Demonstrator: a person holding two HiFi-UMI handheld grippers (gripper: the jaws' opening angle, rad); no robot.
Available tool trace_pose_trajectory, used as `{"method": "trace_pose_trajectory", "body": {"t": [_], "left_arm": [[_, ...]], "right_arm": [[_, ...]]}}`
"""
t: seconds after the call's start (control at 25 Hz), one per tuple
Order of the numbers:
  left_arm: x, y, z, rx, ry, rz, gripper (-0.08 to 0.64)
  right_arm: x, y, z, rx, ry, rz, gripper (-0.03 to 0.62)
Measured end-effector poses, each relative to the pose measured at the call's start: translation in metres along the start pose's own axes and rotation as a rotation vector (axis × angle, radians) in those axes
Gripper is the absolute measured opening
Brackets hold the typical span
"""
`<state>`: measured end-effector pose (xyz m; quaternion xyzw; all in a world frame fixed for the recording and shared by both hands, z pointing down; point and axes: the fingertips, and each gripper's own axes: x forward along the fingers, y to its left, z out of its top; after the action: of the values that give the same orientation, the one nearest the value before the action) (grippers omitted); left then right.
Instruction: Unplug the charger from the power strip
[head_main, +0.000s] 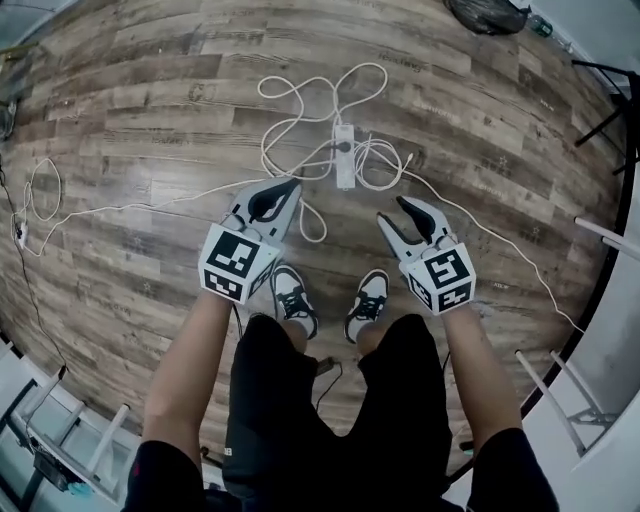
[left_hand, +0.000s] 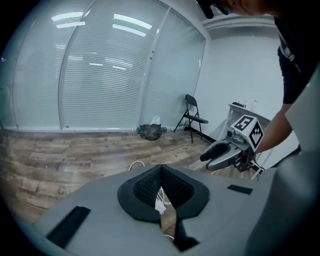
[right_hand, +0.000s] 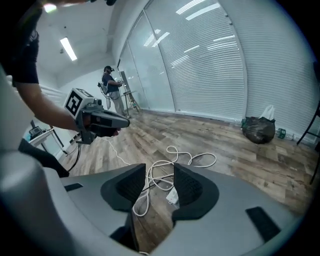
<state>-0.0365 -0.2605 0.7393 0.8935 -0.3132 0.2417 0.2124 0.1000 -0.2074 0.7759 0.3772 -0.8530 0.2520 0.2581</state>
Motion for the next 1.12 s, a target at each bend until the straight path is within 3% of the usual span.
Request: {"method": "trace_pose_trajectory", "body": {"t": [0.32, 0.52, 0.72, 0.92, 1.12], "left_arm": [[0.110, 0.041, -0.102, 0.017, 0.000, -0.062, 0.020], [0.170, 0.063, -0.164, 0.019, 0.016, -0.101, 0.020], [0.220, 0.067, -0.211, 0.062, 0.055, -0.166, 0.020], [0.262, 0.067, -0.225, 0.092, 0.057, -0.219, 0.020], [0.289, 0.071, -0.231, 0.081, 0.065, -0.215, 0.020]], "right_arm": [[0.123, -0.024, -0.125, -0.167, 0.050, 0.164, 0.178], [0.188, -0.042, -0.185, -0.260, 0.067, 0.210, 0.188], [0.231, -0.048, -0.210, -0.326, 0.039, 0.249, 0.211], [0.254, -0.050, -0.225, -0.430, 0.056, 0.311, 0.242], [0.263, -0.052, -0.232, -0.511, 0.087, 0.353, 0.247]]}}
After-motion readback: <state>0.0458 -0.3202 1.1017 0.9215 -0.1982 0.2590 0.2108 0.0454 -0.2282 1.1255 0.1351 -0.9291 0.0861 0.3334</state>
